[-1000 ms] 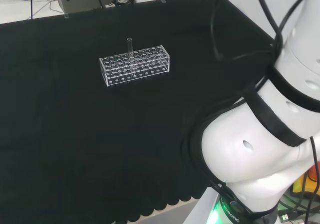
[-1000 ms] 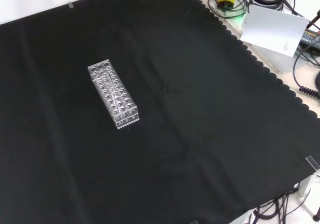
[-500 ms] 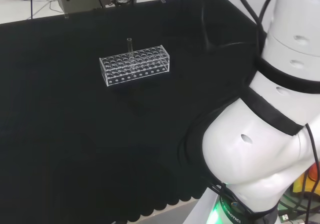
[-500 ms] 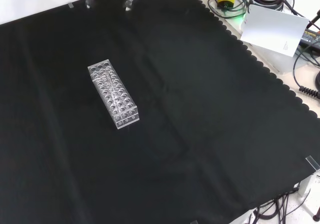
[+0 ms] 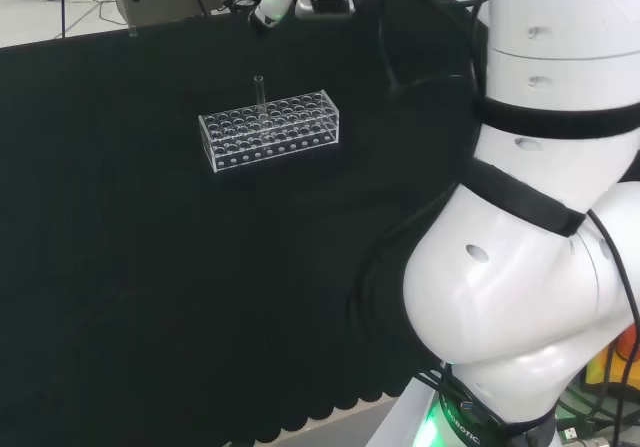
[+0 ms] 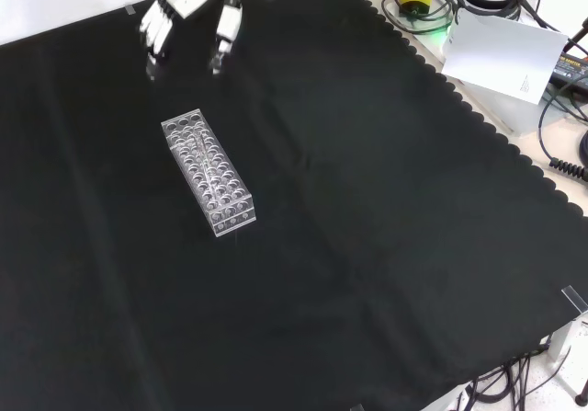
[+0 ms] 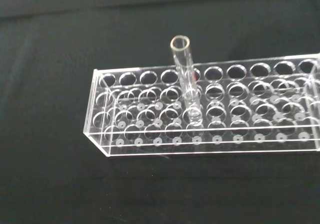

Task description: Pick up the test tube.

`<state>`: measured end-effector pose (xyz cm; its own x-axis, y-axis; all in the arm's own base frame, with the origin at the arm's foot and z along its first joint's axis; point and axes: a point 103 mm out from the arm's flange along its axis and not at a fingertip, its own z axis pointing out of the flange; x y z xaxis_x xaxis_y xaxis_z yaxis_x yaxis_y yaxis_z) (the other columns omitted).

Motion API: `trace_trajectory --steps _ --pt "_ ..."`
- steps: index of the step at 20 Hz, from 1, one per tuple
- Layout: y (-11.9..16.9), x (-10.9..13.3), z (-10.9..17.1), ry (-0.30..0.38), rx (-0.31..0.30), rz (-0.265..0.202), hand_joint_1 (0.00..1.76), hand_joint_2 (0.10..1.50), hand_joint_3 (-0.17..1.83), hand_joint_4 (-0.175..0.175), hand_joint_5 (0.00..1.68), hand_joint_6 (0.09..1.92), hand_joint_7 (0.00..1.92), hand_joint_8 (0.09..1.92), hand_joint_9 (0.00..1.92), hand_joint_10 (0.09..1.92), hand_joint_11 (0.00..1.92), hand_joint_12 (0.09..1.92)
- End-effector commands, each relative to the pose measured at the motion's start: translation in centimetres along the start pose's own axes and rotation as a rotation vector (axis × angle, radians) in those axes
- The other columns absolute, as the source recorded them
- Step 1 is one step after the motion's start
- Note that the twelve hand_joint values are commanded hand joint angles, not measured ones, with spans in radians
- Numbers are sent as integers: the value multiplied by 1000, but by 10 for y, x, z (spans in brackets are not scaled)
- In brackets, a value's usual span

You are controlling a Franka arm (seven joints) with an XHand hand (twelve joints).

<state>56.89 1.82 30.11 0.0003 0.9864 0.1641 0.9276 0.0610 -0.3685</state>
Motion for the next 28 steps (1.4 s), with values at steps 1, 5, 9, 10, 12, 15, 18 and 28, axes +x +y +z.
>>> trace_trajectory --steps 1,5,9,10,12,15,18,28 --pt "30 10 31 -13 81 -31 899 1066 -175 -129 471 91 508 870 416 872 251 1512" --pt "40 10 44 -30 110 -28 920 1064 -175 -146 541 224 576 860 463 836 282 1487" --pt "46 8 55 -50 138 -17 936 1062 -175 -152 464 509 608 863 493 831 307 1477" --pt "47 8 58 -56 145 -11 940 1061 -175 -153 457 537 612 865 497 832 310 1477" --pt "51 8 65 -67 162 -4 948 1060 -175 -155 447 576 617 868 505 832 315 1475" --pt "56 9 75 -76 178 -3 960 1058 -175 -155 440 608 622 870 512 831 319 1472" --pt "60 8 83 -95 193 22 972 1056 -175 -155 437 617 620 870 515 831 321 1472" --pt "68 2 95 -104 196 14 1044 1042 -175 -139 346 612 396 885 465 846 304 1472"
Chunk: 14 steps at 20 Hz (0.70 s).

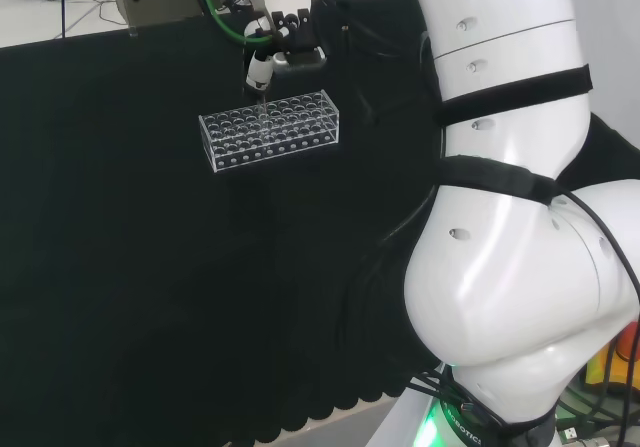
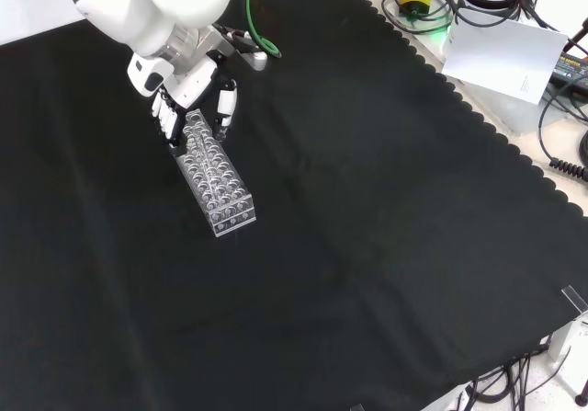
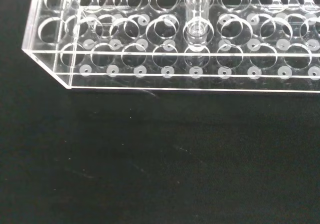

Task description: Pick up the test tube.

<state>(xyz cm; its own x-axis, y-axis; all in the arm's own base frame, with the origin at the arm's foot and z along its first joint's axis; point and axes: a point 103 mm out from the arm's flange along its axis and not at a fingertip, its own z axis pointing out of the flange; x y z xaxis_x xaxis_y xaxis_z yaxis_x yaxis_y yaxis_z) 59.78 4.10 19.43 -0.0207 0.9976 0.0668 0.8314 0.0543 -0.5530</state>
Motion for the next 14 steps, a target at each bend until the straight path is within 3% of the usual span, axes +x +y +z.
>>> trace_trajectory --steps 1,8,14 --pt "2 -3 5 -8 -22 -19 1057 1042 -175 -140 355 619 449 875 487 842 320 1464" --pt "5 0 4 -23 -71 -21 1148 1056 -175 -170 540 753 907 815 761 728 525 1361" --pt "8 4 4 -12 -91 -34 1163 1067 -175 -175 652 790 1057 797 888 686 621 1316"
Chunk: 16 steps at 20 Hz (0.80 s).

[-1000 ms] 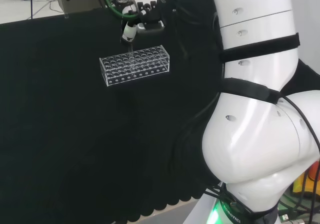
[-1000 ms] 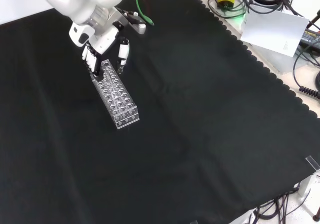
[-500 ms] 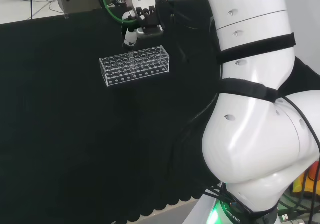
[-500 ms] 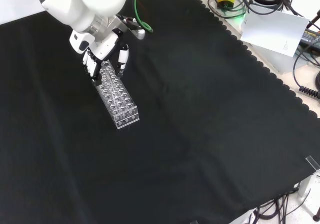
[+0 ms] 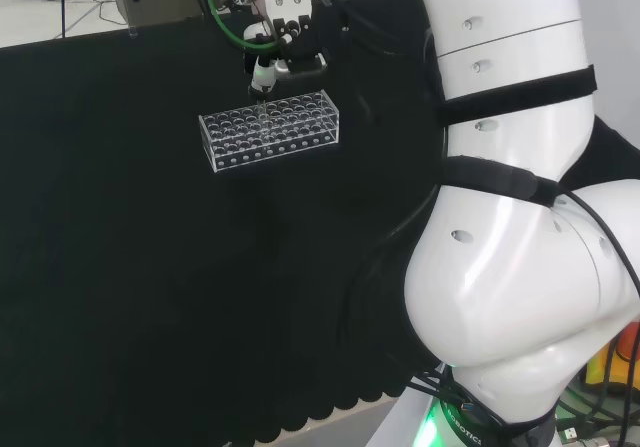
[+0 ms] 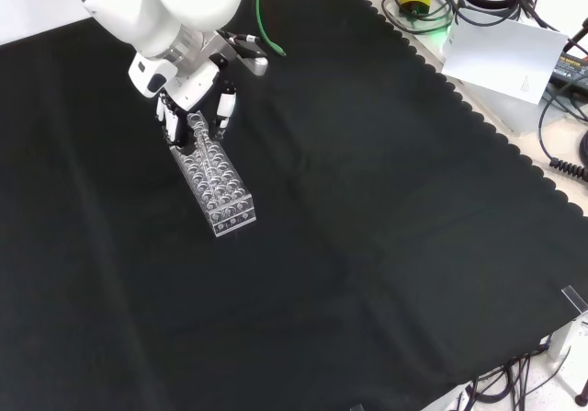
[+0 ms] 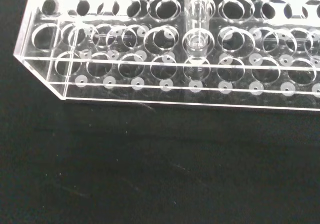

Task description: Pick up the test tube.

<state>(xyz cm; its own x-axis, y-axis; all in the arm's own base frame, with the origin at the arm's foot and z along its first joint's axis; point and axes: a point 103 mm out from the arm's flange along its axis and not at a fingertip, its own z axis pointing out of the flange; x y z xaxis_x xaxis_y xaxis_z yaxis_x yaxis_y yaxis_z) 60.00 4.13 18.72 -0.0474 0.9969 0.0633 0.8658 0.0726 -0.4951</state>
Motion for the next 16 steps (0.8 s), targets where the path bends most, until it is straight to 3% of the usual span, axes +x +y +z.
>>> trace_trajectory --steps 1,7,9,11,14,16 --pt "2 2 -1 12 -25 -15 1164 1068 -175 -175 658 792 1067 794 899 681 630 1312" --pt "5 8 0 6 -36 -17 1176 1068 -175 -175 705 794 1139 777 976 657 691 1287" --pt "8 12 1 -9 -47 -16 1195 1068 -175 -175 803 763 1238 738 1098 617 791 1246" --pt "10 17 3 -20 -58 -9 1253 1077 -107 -175 990 791 1184 780 1204 595 918 1188" --pt "13 20 3 -39 -93 -10 1291 1080 -122 -175 1133 713 1206 720 1329 590 1156 1005" --pt "13 21 2 -38 -125 -6 1374 1065 -161 -175 1204 606 1262 754 1341 371 1262 890"
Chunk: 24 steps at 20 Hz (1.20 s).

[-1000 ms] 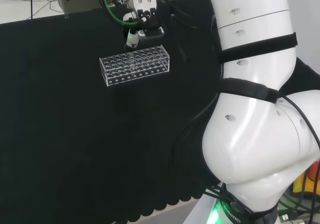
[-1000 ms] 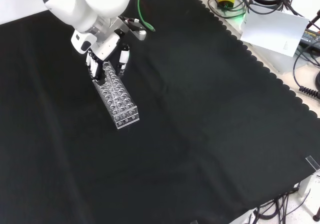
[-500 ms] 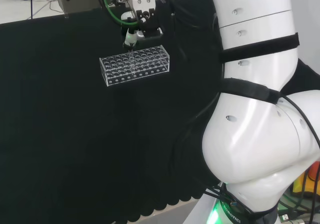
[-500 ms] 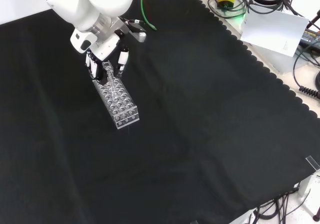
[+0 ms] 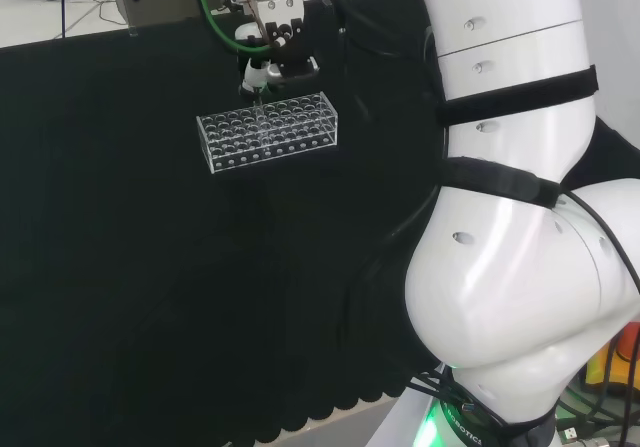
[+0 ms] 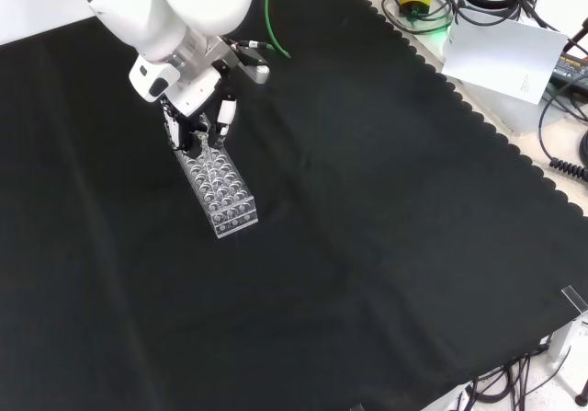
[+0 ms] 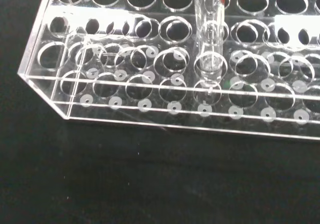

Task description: Pick up the test tube.

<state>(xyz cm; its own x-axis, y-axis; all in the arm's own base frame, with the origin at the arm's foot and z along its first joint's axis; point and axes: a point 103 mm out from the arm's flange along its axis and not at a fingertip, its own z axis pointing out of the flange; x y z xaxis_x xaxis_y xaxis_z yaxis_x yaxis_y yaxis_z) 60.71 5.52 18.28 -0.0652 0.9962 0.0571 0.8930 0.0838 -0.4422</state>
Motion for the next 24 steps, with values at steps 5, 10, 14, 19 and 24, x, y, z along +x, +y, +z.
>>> trace_trajectory --steps 5,10,14,19,24 --pt "3 7 -4 -11 -141 8 1421 1038 -175 -175 1297 448 1291 747 1469 87 1391 785" --pt "0 4 -9 -12 -180 -3 1424 1030 -175 -175 1325 403 1286 740 1502 87 1455 756" --pt "0 3 -10 -9 -171 16 1428 1034 -175 -175 1268 310 1339 720 1531 87 1464 749" --pt "-4 2 -14 1 -164 15 1429 1033 -175 -175 1262 304 1346 715 1535 87 1469 748" --pt "-10 -2 -24 28 -169 25 1429 1033 -175 -175 1261 307 1345 719 1537 87 1474 748"
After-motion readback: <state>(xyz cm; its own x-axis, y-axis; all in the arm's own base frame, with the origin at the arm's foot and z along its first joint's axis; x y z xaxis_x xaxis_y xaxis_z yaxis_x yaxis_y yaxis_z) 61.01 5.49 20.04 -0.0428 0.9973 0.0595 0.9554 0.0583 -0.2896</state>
